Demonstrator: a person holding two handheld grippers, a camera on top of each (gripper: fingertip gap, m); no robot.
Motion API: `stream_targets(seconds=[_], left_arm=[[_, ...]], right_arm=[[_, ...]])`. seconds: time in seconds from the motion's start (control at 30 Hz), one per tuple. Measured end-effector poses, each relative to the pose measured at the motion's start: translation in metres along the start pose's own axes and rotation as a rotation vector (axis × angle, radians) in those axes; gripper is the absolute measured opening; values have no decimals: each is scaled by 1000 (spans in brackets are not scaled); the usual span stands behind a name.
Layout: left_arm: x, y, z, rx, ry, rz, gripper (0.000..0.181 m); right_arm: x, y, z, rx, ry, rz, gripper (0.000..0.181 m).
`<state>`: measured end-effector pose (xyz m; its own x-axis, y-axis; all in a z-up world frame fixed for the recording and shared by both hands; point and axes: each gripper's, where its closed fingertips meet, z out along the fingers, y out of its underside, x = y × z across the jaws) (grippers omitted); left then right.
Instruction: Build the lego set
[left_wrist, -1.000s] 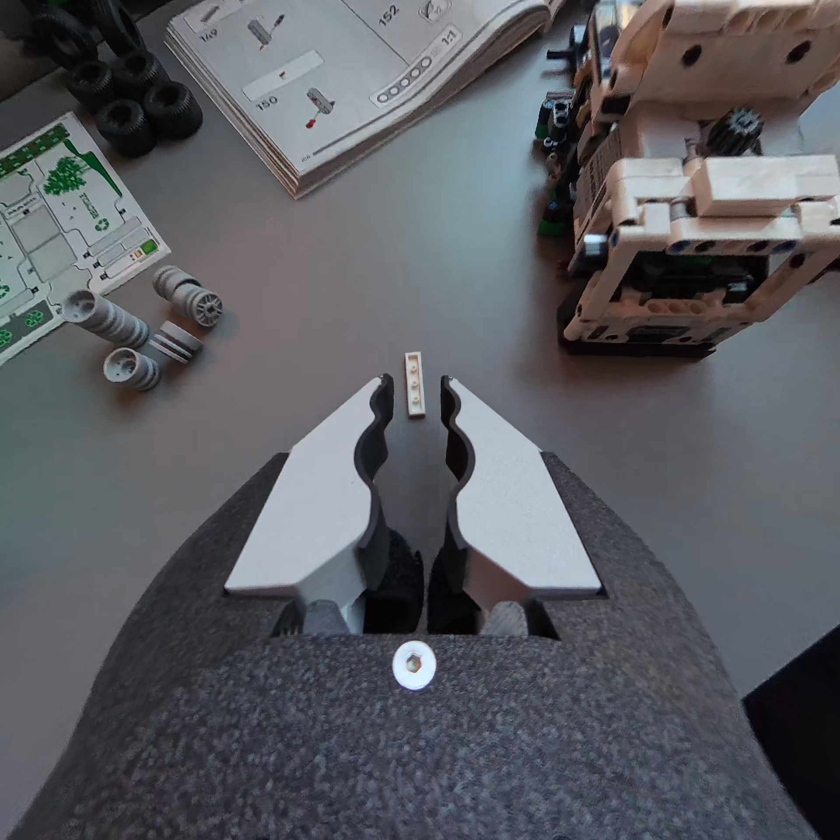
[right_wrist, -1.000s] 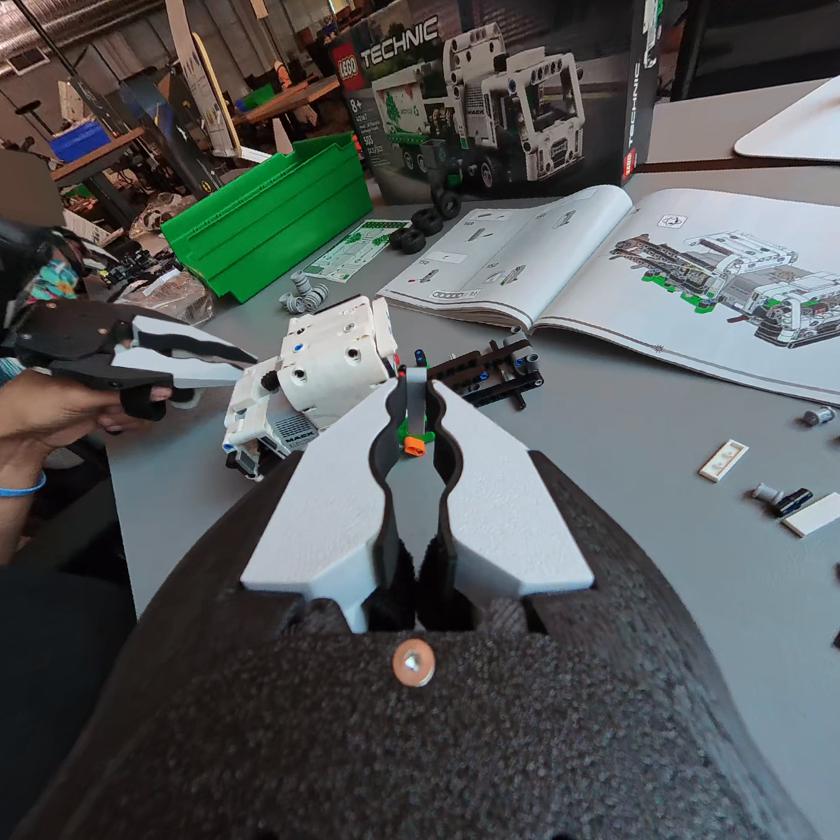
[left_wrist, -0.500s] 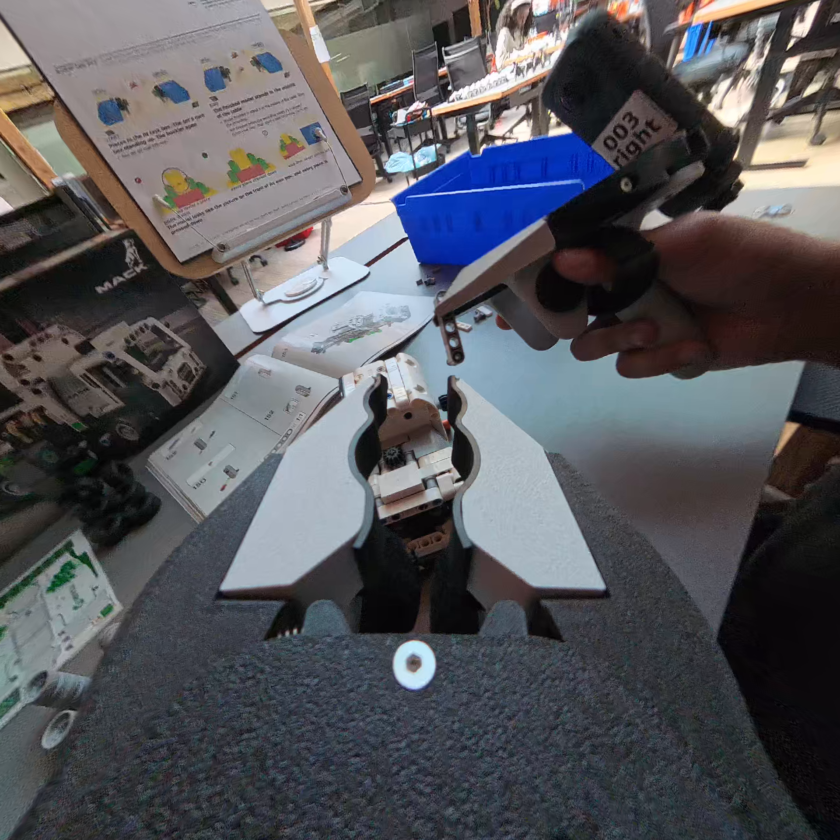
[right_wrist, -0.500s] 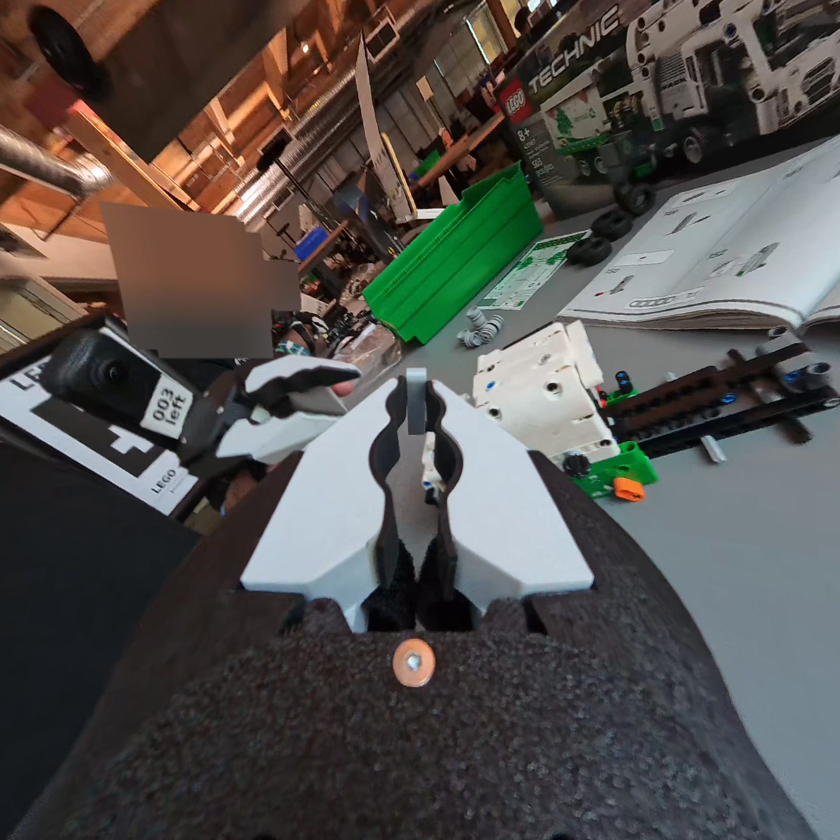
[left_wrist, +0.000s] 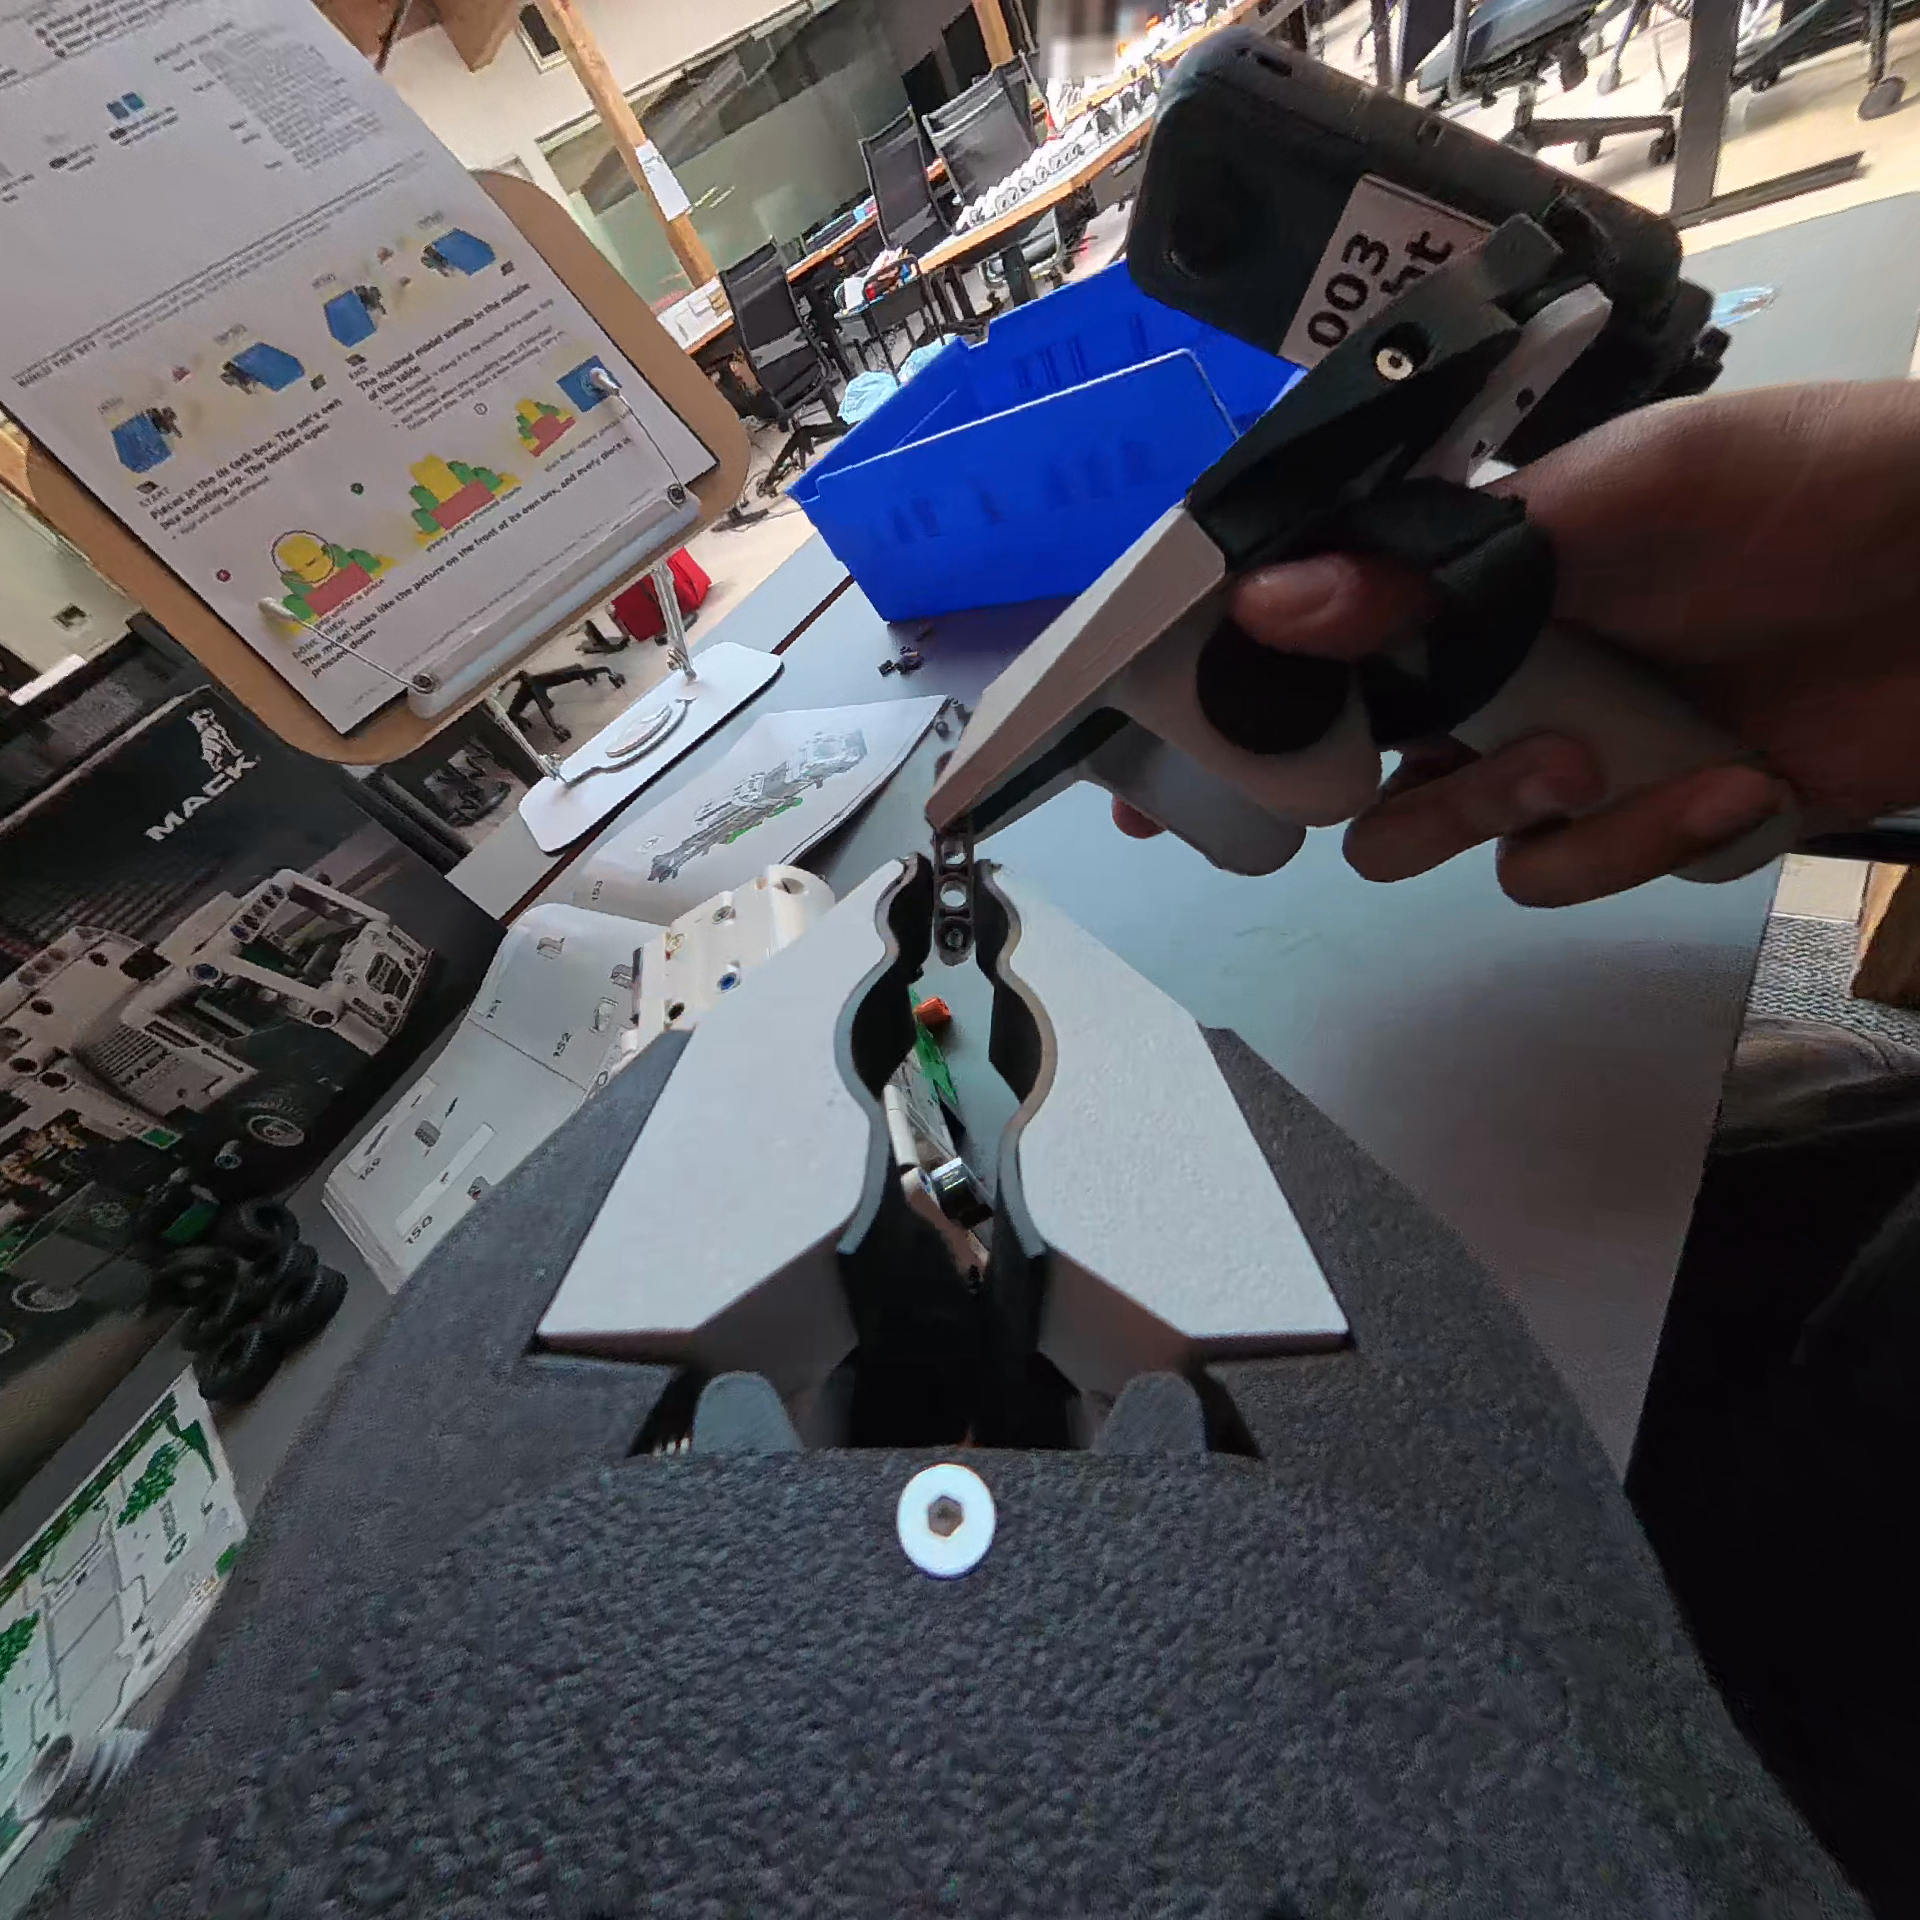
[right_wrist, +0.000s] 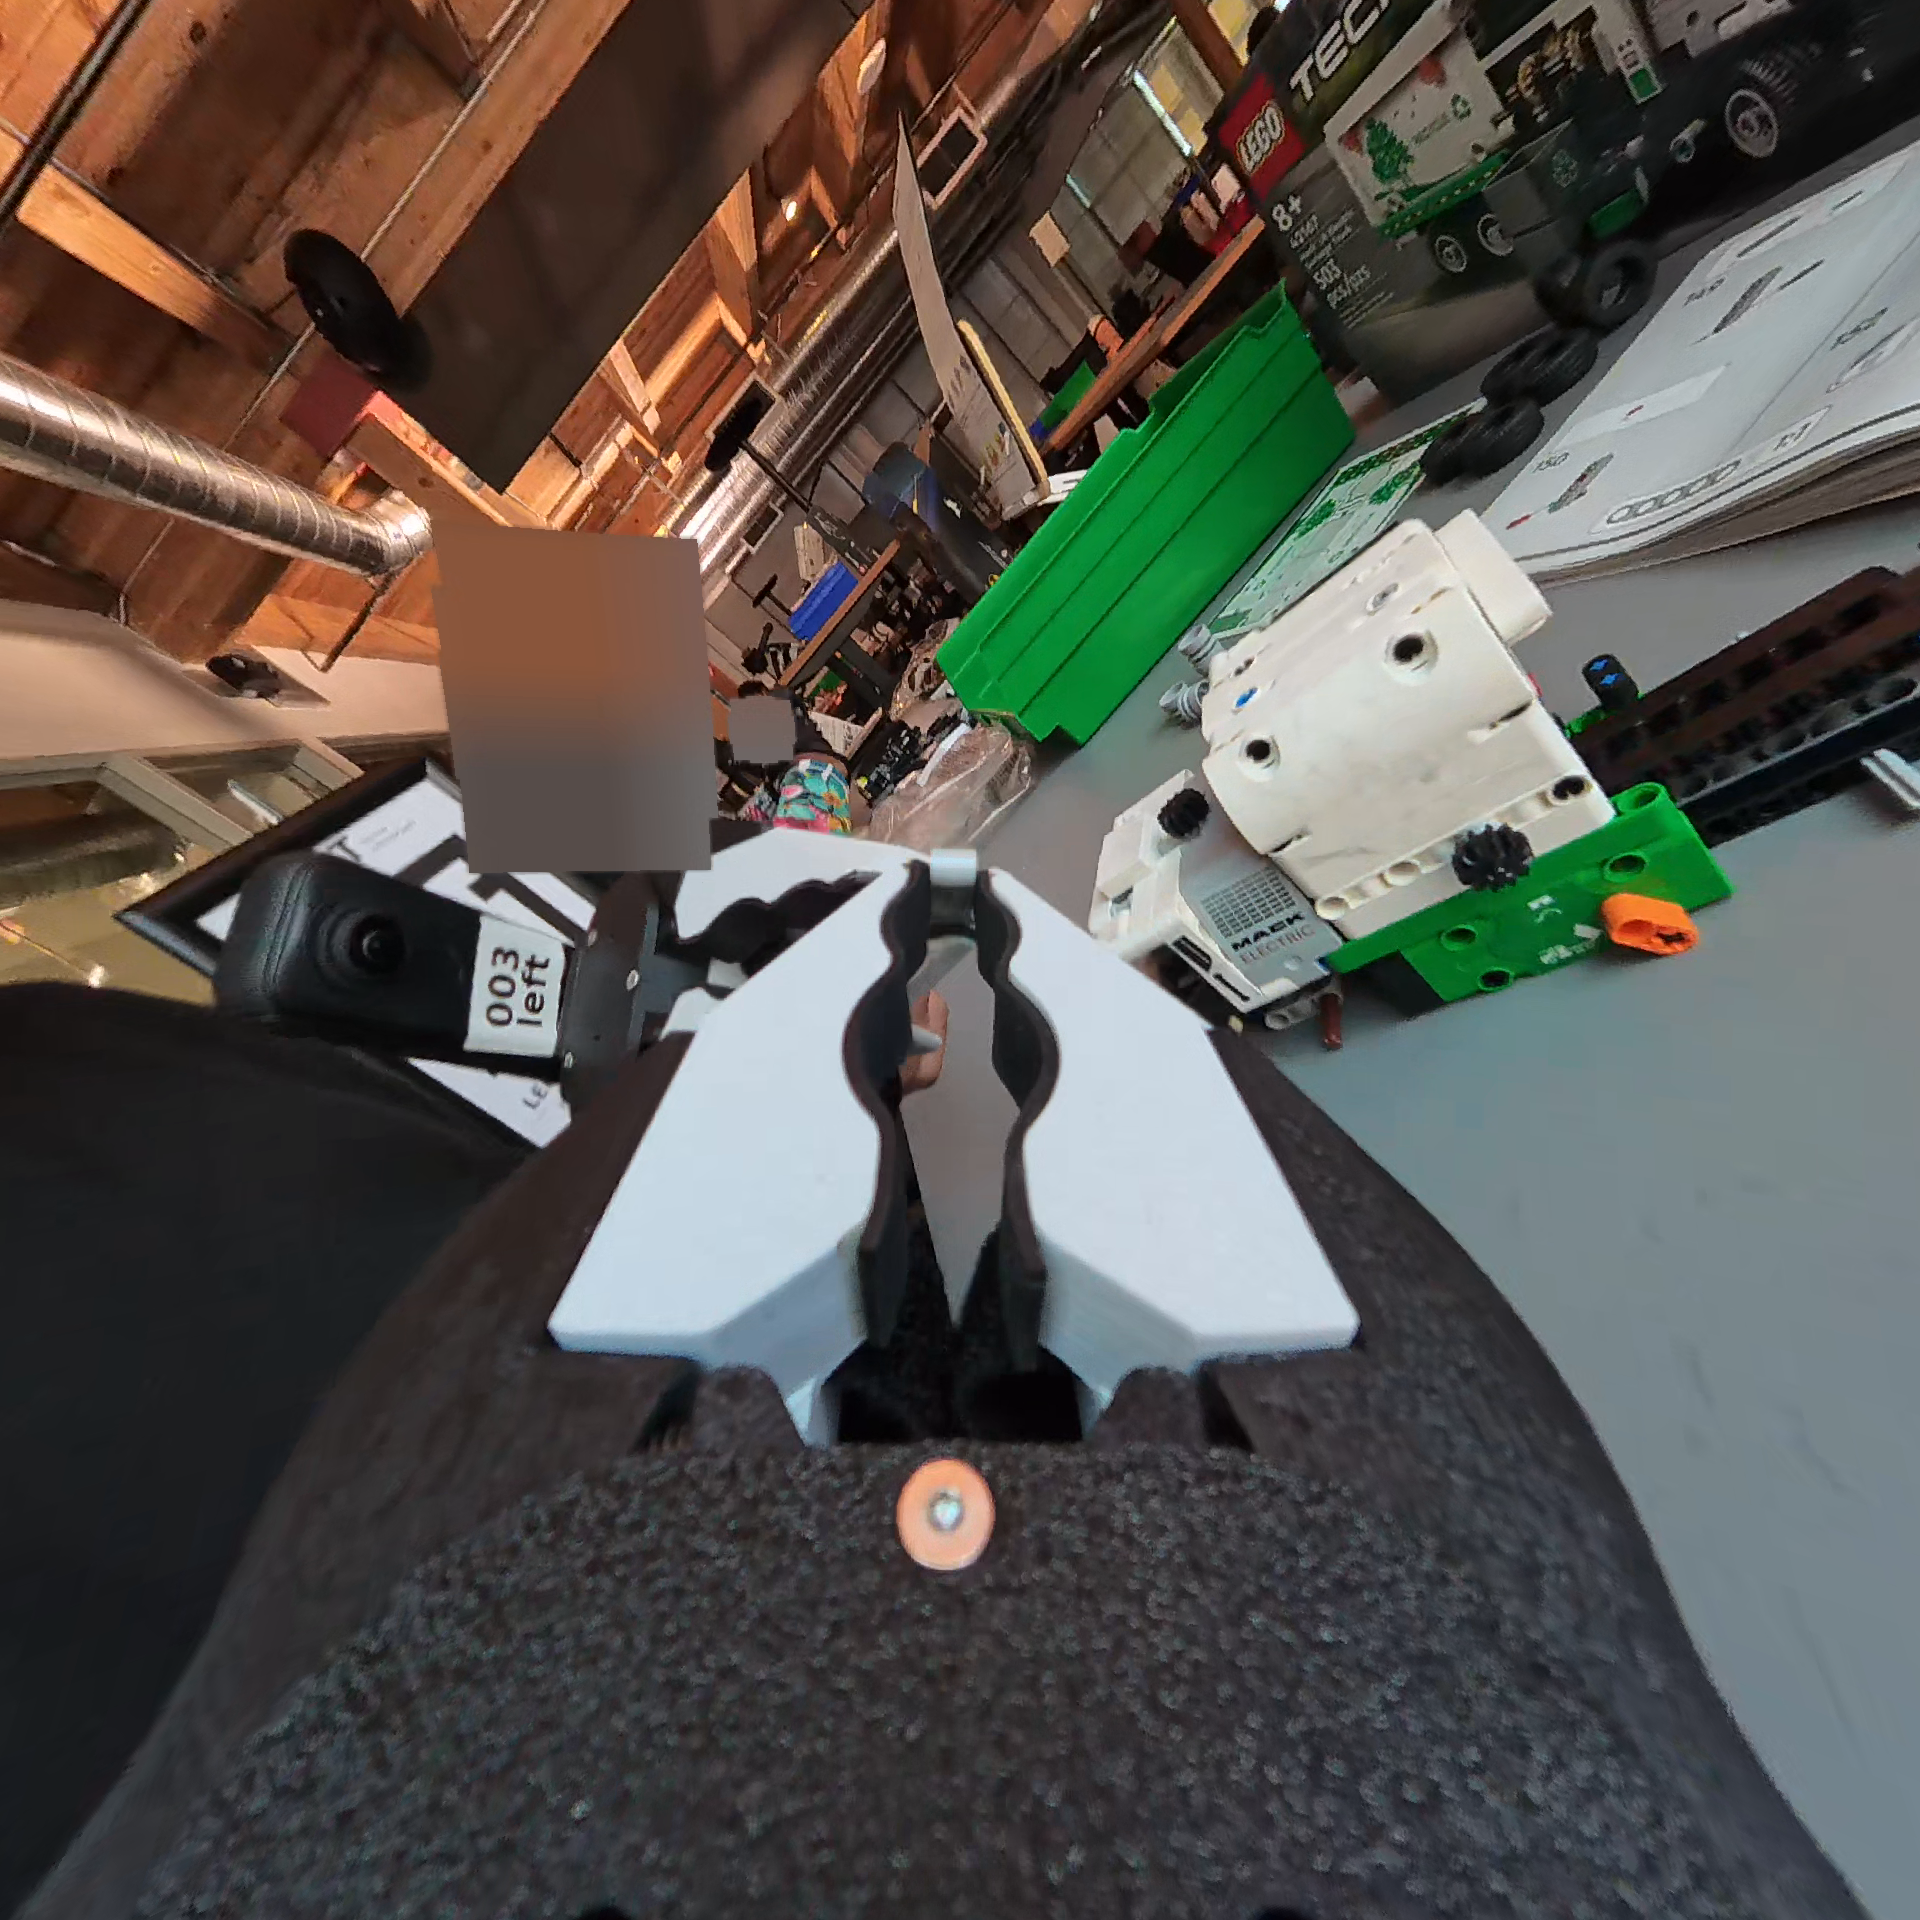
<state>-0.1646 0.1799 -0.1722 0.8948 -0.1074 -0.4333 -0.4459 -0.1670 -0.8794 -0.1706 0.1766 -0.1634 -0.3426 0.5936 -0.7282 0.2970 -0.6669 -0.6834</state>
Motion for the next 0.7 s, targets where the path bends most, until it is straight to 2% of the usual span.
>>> stream_targets(seconds=[0.07,0.17,0.2,0.3,0.37,0.5,0.7], left_arm=[[7,0,1,26,31,-24,6],[16,3,0,70,77,-88,6],[17,5,0,75,81,-102,6],[25,5,1,100,152,-181,6],[30,2,3,125,219,-263,6],[36,-10,2,166,346,-397,6],[-1,-26,-7,194,424,-425,6]], right_arm=[[-2,2,-14,-38,-18,-51,19],[21,-24,-54,-21,123,-177,28],[39,-39,-73,2,239,-246,28],[119,-79,-149,-2,798,-498,22],[154,-90,-180,-19,1038,-553,25],[194,-89,-200,-64,1286,-487,22],[215,-93,-194,-109,1371,-428,20]])
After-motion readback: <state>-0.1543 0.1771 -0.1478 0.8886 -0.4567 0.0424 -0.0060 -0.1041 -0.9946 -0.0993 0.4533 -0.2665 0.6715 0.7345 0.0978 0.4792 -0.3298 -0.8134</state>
